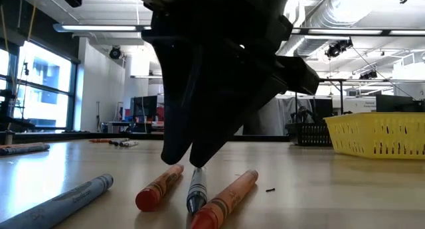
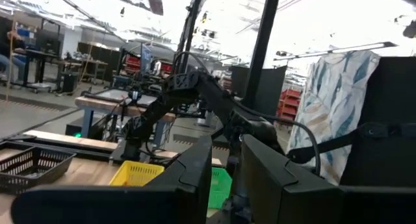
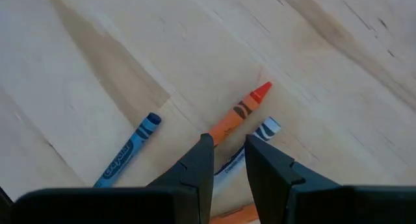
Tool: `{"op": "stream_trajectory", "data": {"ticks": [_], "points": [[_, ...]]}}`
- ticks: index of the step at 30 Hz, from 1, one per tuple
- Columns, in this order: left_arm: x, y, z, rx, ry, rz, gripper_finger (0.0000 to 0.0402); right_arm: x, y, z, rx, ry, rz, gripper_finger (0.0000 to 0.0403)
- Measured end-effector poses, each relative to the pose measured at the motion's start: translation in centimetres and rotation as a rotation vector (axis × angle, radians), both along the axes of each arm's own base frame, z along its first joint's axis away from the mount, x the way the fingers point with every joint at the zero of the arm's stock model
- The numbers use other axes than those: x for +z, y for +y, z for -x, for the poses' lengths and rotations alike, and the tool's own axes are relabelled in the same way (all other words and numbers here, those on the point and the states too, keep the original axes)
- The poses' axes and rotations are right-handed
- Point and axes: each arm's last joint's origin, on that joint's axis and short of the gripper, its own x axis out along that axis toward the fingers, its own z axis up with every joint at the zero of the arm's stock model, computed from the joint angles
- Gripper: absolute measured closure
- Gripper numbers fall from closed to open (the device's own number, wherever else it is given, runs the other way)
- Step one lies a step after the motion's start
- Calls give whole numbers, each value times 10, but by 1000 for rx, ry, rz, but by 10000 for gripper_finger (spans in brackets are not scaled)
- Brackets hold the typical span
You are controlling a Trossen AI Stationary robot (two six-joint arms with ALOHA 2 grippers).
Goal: Sort crayons
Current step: Put the gray crayon into the black basket
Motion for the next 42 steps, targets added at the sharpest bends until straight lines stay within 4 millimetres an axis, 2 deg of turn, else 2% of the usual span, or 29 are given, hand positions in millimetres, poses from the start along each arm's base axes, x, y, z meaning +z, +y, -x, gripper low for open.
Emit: {"op": "stream_trajectory", "data": {"ticks": [19, 27, 33, 36, 40, 42], "points": [[1, 0, 0, 1, -13, -3, 328, -2, 0, 5, -9, 50, -2, 320], [1, 0, 1, 1, -13, -2, 328, -12, 4, 6, -28, 65, 7, 320], [1, 0, 0, 2, -14, -6, 328, -13, 5, 7, -38, 52, 32, 321], [1, 0, 0, 2, -14, -7, 328, -13, 5, 7, -38, 49, 43, 334], [1, 0, 0, 3, -14, -8, 328, -14, 5, 7, -3, 53, 63, 385], [1, 0, 0, 3, -14, -8, 328, -14, 5, 7, 21, 55, 70, 393]]}}
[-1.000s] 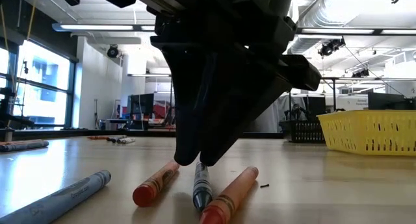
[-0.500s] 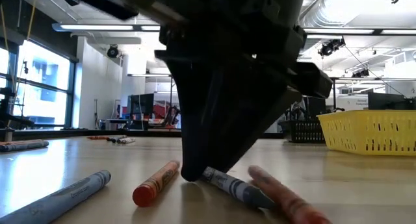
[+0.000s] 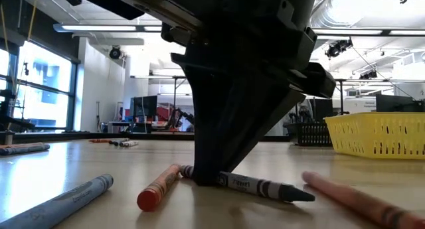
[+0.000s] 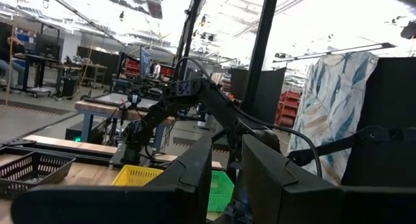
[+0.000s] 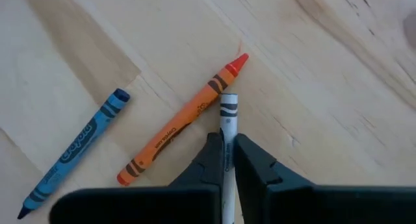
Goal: Sort crayons
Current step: Put the gray crayon into the black basket, then put the orange crayon into the yellow basket
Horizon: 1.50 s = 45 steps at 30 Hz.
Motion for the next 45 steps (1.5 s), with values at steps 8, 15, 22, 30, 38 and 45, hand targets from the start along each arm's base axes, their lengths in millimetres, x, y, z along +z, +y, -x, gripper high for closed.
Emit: {"op": "stream_trajectory", "data": {"ticks": [8, 15, 22, 30, 38, 45], "points": [[0, 0, 0, 0, 0, 0, 328, 15, -5, 4, 53, 11, 30, 398], [0, 0, 0, -1, 1, 3, 328, 67, -13, 12, 56, -111, 107, 403], [0, 0, 0, -2, 1, 5, 328, 108, -20, 26, 54, -228, 270, 401], [0, 0, 0, -1, 1, 1, 328, 113, -28, 31, 60, -178, 296, 402], [0, 0, 0, 0, 0, -1, 328, 112, -27, 31, 57, -175, 284, 402], [0, 0, 0, 0, 0, -1, 328, 109, -22, 31, 8, -188, 220, 403]]}}
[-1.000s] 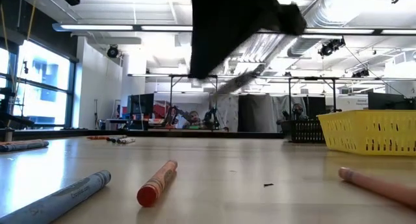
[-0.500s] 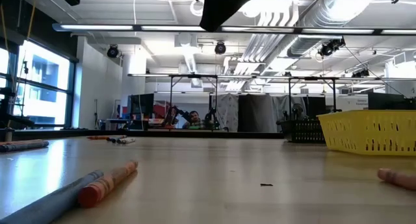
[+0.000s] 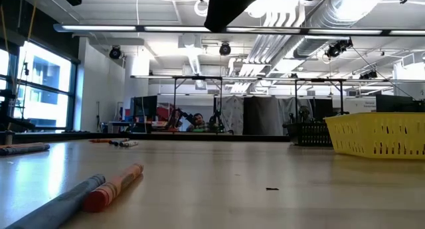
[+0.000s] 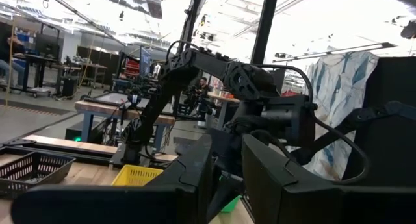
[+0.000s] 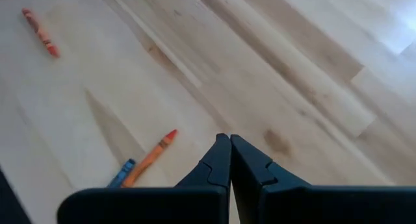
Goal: Sort crayons
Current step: Put the orange crayon into the yellow basket
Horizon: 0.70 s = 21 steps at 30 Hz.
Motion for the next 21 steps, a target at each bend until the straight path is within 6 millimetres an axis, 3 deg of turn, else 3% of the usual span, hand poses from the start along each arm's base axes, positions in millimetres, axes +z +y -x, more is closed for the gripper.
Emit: {"op": "stream_trajectory", "data": {"ticks": [13, 21], "points": [[7, 2, 2, 45, -72, -90, 328, -50, 17, -26, 33, -27, -51, 403], [10, 3, 3, 66, -108, -116, 328, -55, 20, -28, 73, -7, -83, 402]]}}
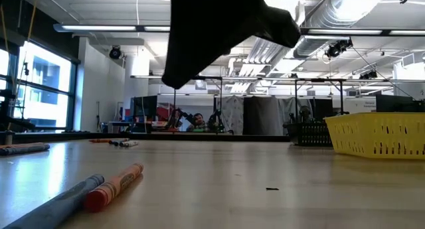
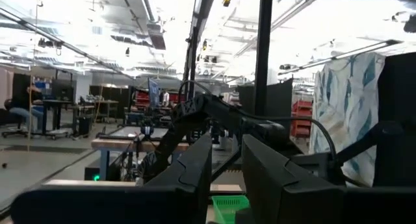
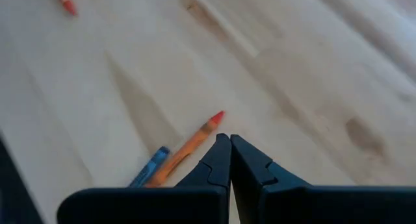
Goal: Sort crayons
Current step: Put the orange crayon into the yellow basket
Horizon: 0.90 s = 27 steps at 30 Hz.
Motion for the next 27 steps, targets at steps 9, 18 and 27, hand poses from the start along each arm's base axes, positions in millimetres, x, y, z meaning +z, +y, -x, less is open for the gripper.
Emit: {"op": "stream_trajectory", "data": {"ticks": [9, 18, 27], "points": [[0, 0, 0, 2, -4, -7, 328, 3, 1, -12, 104, -30, -118, 369], [-2, -1, -1, -26, 18, 40, 328, -6, -4, -17, -62, -38, -212, 295], [-5, -10, 1, -85, 36, 63, 328, -23, -7, -20, -180, -32, -225, 289]]}}
